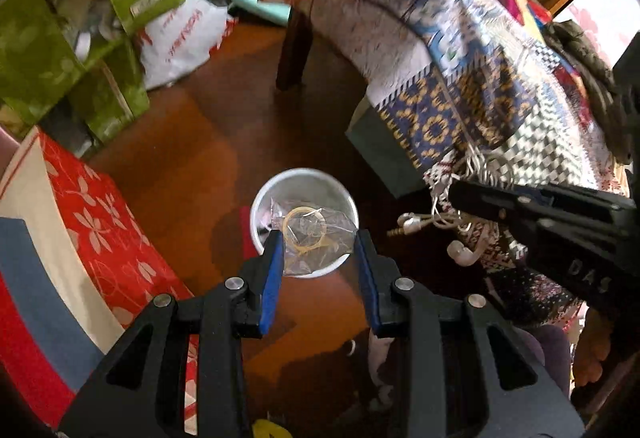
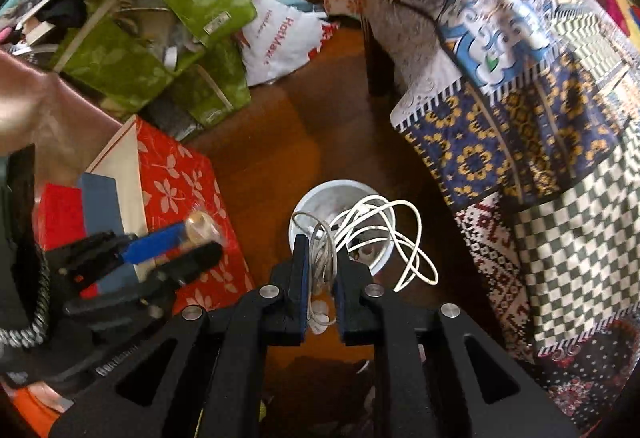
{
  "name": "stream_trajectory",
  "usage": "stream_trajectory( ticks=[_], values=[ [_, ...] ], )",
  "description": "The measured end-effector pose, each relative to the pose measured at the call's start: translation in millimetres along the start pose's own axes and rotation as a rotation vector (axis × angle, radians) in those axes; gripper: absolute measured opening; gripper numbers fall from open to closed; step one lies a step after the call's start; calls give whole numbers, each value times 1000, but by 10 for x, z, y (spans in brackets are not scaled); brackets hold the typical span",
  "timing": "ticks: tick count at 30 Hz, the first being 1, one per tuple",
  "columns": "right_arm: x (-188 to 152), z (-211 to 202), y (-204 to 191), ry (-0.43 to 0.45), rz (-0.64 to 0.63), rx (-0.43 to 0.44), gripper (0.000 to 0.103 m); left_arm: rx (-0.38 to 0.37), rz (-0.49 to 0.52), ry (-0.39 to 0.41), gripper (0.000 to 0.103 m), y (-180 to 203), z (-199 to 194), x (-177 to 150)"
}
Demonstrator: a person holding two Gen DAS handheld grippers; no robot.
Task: Collect trash
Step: 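Lift the earphones and plastic bag and carry both over the white bucket, then open both grippers over the bucket to drop the earphones and bag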
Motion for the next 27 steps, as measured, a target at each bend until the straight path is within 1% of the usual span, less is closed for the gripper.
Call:
stream_trajectory(
  ticks=[1, 2, 3, 4, 9, 13, 14, 15, 16, 17, 19, 22, 24, 27],
  values=[
    [33, 47, 15, -12, 9, 6, 13, 2, 0, -13, 34, -7, 57, 2],
    [53, 78, 25, -22, 17, 8, 17, 0, -3, -23, 34, -10, 102, 13],
    [76, 110, 40, -38, 27, 18, 26, -6, -7, -33, 34, -16, 145, 20],
    [104, 138, 50, -46, 37, 25, 29, -12, -10, -41, 34, -17, 186, 40],
    [206, 163, 142, -41, 60, 19, 32, -18, -4, -61, 34, -3, 317, 132],
    [248, 73, 231, -22, 61, 9, 32, -40, 0, -75, 35, 39, 391, 238],
    [248, 44, 243, -16, 61, 9, 32, -36, 1, -75, 37, 47, 402, 263],
    [248, 20, 254, -12, 61, 10, 32, -27, -1, -80, 44, 56, 412, 288],
    [249, -24, 273, -4, 60, 12, 32, -16, -7, -89, 53, 55, 425, 307],
    [246, -50, 281, 2, 58, 11, 32, -5, -16, -93, 56, 49, 432, 318],
    [232, -142, 295, 24, 44, -4, 32, -4, -20, -91, 56, 49, 429, 329],
    [187, -263, 296, 59, 8, -39, 32, 11, -6, -85, 56, 71, 363, 325],
    [143, -351, 285, 79, -12, -55, 32, 28, 4, -63, 56, 87, 257, 318],
    [72, -510, 280, 113, -19, -53, 32, 27, 13, -13, 56, 137, 16, 291]
  ],
)
Point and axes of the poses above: each gripper's, at about its wrist camera, not at the fingertips, and z roughly the way its jaws point, y to its right, x to its top, the point moved 1 cm from there along z, roughly the way its jaws point, and after that the axes turned 11 degrees about z, right-handed, at the moved point
